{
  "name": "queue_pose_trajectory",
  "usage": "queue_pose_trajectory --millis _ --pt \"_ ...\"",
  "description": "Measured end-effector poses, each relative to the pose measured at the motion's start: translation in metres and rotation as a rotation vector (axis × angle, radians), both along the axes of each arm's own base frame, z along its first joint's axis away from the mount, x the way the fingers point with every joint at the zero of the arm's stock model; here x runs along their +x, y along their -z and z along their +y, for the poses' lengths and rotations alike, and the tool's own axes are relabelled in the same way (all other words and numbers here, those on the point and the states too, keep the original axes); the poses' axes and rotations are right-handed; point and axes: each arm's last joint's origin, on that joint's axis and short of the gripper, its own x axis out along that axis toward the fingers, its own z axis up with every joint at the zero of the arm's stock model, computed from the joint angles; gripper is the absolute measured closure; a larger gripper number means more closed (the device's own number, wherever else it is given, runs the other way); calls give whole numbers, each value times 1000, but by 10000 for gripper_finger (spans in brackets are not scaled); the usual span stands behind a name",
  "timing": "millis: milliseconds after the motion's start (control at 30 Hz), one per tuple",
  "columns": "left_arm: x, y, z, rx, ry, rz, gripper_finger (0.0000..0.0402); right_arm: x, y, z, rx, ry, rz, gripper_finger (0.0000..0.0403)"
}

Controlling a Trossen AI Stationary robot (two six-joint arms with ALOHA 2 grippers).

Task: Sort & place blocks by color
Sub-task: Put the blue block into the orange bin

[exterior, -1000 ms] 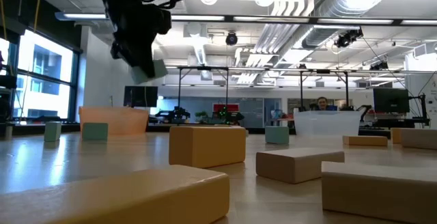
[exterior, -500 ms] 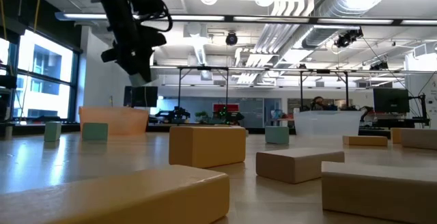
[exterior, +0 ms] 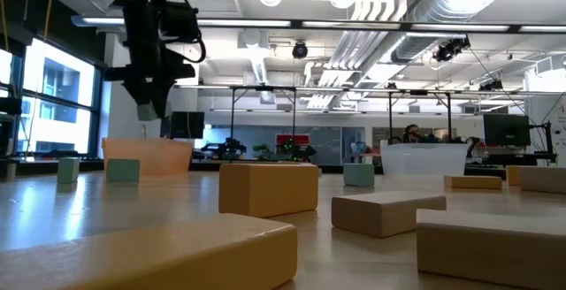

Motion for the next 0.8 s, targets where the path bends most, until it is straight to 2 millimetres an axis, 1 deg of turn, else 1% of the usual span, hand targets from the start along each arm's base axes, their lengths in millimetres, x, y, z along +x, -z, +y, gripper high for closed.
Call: queue_pose_trajectory --millis 167,267,333,467,667,800 --pt "-2 2 0 -10 -14 -7 289 0 0 -1 -1 41 0 402" --pt "-2 7 -1 -19 -33 -11 289 1 0 -1 -2 52 1 402" --pt "-3 13 -2 -39 -55 -22 289 4 -1 -3 0 91 -3 402" --pt "-5 21 -5 -77 -97 -40 288 14 -2 -4 -7 157 -1 402" --pt "-3 21 -7 -77 -157 -59 288 33 -2 -5 -82 185 36 402" --pt "-3 21 -7 -74 -192 -63 287 46 2 -5 -110 181 83 402"
